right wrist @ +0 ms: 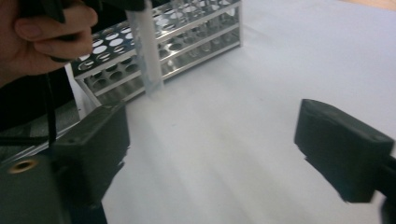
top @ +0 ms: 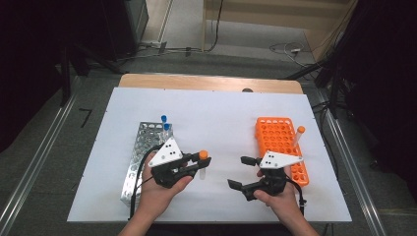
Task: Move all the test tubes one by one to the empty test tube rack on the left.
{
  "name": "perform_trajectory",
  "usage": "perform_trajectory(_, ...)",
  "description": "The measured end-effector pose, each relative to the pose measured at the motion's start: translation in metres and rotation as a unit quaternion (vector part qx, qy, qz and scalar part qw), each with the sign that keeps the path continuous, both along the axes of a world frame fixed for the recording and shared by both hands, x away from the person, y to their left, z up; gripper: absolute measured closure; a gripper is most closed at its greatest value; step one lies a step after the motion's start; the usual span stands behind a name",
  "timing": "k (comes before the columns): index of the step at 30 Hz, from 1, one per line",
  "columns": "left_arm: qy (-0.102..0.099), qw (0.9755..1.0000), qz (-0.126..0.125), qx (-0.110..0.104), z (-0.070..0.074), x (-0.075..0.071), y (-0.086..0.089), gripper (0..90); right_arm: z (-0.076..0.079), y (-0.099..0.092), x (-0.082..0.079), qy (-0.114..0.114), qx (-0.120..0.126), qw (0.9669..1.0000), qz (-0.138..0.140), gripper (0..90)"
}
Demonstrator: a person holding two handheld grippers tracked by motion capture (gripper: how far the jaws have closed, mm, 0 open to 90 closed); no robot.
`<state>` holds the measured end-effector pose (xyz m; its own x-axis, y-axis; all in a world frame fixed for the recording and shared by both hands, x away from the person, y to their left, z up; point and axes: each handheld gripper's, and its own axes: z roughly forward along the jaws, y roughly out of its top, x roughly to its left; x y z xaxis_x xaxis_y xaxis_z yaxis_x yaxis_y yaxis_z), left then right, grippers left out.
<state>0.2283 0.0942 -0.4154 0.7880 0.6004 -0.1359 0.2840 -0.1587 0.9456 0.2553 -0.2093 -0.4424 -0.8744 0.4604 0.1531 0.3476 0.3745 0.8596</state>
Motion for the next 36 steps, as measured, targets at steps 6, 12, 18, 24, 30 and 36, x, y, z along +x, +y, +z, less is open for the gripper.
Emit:
perform_trajectory(6, -0.007, 0.9997, 0.023, -0.005, 0.004, 0.002, 0.018, 74.6, -0.002, -0.022, 0.01, 0.002, 0.0, 0.9998, -0.018, 0.0)
perform_trajectory(12, -0.012, 0.9987, 0.05, -0.005, 0.005, 0.005, 0.036, 74.6, -0.001, -0.042, 0.015, -0.001, 0.003, 0.9991, -0.042, 0.0)
perform_trajectory(18, -0.017, 0.9966, 0.08, -0.009, 0.007, 0.007, 0.057, 74.6, 0.0, -0.059, 0.02, -0.002, 0.006, 0.9981, -0.062, 0.0)
perform_trajectory(24, -0.022, 0.9931, 0.115, -0.013, 0.008, 0.009, 0.079, 74.7, -0.002, -0.072, 0.023, 0.001, 0.007, 0.9969, -0.078, 0.0)
perform_trajectory(30, -0.025, 0.9892, 0.144, -0.006, 0.005, 0.011, 0.091, 74.6, -0.003, -0.078, 0.025, 0.0, 0.008, 0.9962, -0.087, 0.0)
perform_trajectory(36, -0.033, 0.9844, 0.173, -0.006, -0.001, 0.013, 0.094, 74.7, -0.004, -0.079, 0.025, 0.001, 0.007, 0.9961, -0.088, 0.0)
